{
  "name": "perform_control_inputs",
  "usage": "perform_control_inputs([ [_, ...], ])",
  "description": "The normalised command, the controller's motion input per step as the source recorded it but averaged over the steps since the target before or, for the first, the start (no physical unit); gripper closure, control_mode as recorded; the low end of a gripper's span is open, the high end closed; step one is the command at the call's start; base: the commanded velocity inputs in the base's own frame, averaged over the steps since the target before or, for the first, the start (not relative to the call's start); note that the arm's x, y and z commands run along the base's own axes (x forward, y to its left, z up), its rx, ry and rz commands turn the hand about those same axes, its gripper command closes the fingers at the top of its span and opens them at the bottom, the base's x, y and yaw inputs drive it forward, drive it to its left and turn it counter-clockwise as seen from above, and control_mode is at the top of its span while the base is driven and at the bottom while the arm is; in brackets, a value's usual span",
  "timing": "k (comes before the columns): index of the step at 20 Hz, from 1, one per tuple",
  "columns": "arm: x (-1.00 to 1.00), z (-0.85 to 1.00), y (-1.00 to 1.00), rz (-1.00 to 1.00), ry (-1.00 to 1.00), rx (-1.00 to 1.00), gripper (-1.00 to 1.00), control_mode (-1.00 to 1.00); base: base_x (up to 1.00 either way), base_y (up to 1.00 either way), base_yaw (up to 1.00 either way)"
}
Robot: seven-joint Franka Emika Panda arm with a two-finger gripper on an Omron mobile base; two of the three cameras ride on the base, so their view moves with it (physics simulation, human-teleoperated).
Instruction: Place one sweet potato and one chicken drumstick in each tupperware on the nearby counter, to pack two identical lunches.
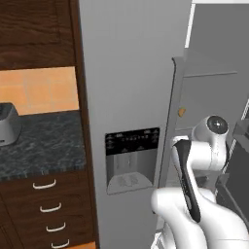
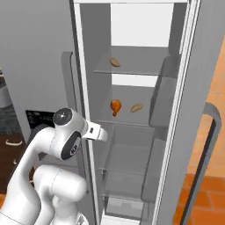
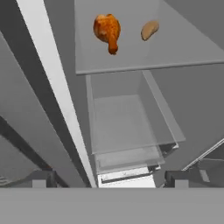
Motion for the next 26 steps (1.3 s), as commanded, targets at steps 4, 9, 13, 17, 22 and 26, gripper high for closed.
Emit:
perform_control_inputs([
  [4, 0.00, 0.00, 0.00, 0.00, 0.00, 0.00, -1.00, 1.00, 0.30, -0.36, 0.00],
  [9, 0.00, 0.00, 0.00, 0.00, 0.00, 0.00, -1.00, 1.00, 0.43, -0.19, 0.00],
  [13, 0.00, 0.00, 0.00, 0.00, 0.00, 0.00, -1.00, 1.00, 0.28, -0.46, 0.00],
  [17, 0.00, 0.00, 0.00, 0.00, 0.00, 0.00, -1.00, 1.00, 0.24, -0.43, 0.00],
  [22, 0.24, -0.04, -0.07, 0.00, 0.00, 0.00, -1.00, -1.00, 0.20, -0.18, 0.00],
  [26, 0.87, -0.19, -0.11, 0.01, 0.00, 0.00, -1.00, -1.00, 0.00, 0.00, 0.00],
])
